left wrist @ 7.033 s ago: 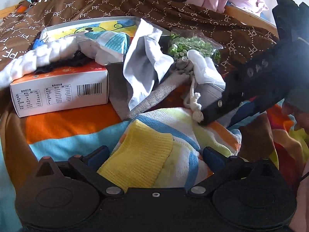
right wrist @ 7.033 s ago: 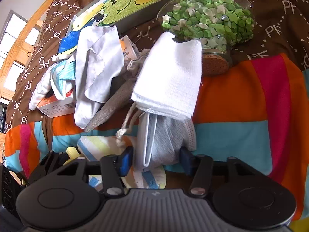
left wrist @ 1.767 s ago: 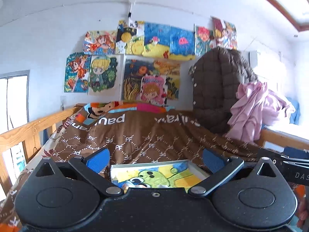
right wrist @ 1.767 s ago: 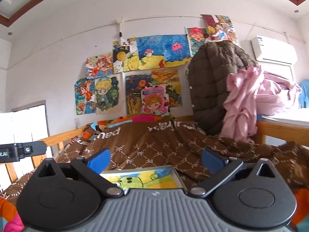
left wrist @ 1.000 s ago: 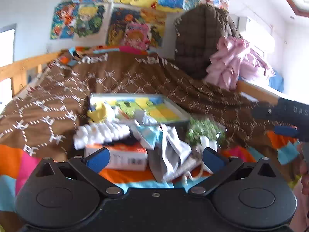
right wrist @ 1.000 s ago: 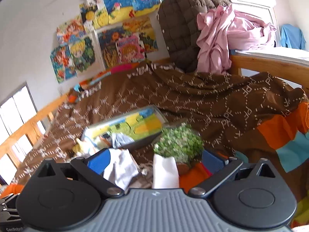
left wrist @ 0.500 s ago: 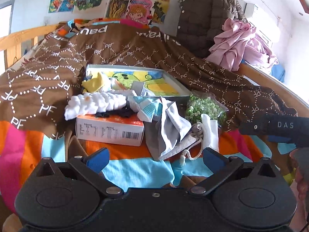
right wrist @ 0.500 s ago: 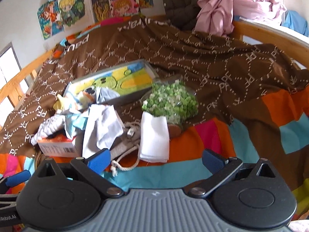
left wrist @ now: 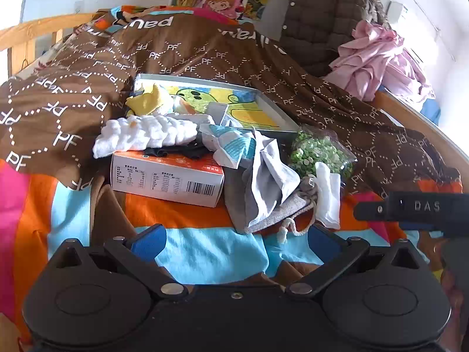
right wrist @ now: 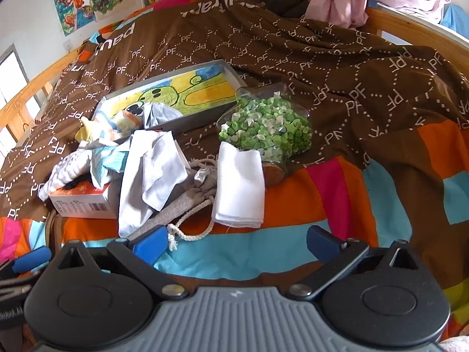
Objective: Organize soft objects
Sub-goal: 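Grasp the grey fabric with the left tool while the right tool grasps the white napkin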
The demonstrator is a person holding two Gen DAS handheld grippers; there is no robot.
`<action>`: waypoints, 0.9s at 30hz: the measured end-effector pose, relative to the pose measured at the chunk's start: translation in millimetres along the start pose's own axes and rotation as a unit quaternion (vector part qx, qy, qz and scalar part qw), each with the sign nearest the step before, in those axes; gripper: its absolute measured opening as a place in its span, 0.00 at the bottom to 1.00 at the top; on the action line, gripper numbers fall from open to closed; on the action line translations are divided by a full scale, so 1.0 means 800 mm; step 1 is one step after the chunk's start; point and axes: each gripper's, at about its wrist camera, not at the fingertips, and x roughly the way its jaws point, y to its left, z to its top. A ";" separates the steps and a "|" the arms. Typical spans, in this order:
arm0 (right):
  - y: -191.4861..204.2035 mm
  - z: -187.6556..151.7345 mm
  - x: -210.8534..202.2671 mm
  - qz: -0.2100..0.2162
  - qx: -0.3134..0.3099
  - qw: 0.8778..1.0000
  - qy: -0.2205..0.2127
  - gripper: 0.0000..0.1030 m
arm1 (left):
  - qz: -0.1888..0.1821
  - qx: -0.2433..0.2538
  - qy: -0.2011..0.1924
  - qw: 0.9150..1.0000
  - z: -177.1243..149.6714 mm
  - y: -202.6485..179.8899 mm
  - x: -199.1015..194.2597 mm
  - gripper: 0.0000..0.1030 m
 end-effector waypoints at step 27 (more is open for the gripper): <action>-0.037 0.045 0.033 0.005 0.043 0.999 0.003 1.00 | -0.077 -0.038 0.006 0.996 0.022 -0.011 0.093 0.99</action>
